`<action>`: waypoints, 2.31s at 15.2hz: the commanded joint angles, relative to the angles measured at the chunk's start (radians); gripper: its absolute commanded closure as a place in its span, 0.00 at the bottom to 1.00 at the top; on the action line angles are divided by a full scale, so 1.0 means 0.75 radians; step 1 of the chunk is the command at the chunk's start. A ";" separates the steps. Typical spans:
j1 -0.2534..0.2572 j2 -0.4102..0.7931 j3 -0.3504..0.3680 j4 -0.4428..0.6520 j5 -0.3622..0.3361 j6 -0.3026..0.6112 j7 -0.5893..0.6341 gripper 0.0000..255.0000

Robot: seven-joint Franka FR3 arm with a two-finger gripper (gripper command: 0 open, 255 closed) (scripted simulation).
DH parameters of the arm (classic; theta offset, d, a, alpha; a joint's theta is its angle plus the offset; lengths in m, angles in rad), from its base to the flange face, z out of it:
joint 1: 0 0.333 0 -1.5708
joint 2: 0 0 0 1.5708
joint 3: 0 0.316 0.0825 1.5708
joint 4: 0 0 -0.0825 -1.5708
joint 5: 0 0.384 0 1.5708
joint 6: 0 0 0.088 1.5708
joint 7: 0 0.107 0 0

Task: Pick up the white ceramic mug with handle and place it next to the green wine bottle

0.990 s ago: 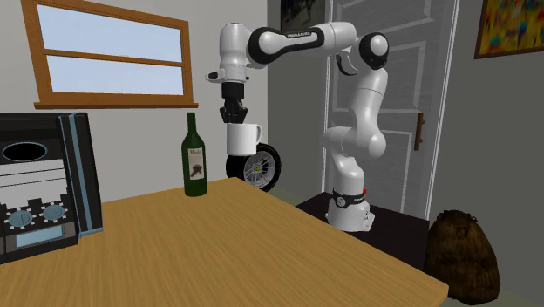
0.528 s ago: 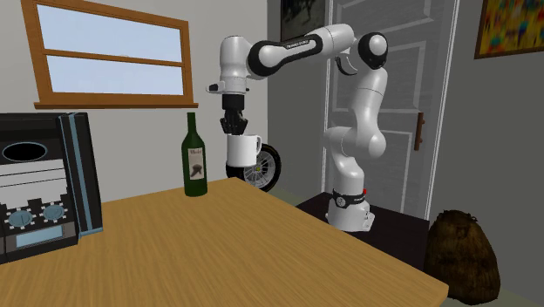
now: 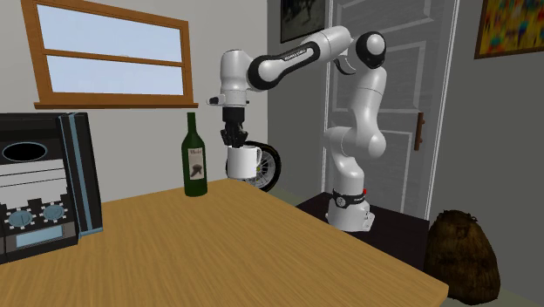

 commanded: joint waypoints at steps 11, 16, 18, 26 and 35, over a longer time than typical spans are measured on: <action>0.005 0.094 -0.037 -0.147 0.013 0.239 -0.025 1.00; 0.012 0.150 -0.054 -0.195 0.029 0.341 -0.043 1.00; 0.015 0.175 -0.060 -0.212 0.037 0.381 -0.051 1.00; 0.015 0.175 -0.060 -0.212 0.037 0.381 -0.051 1.00; 0.002 0.082 -0.038 -0.146 0.008 0.227 -0.026 0.00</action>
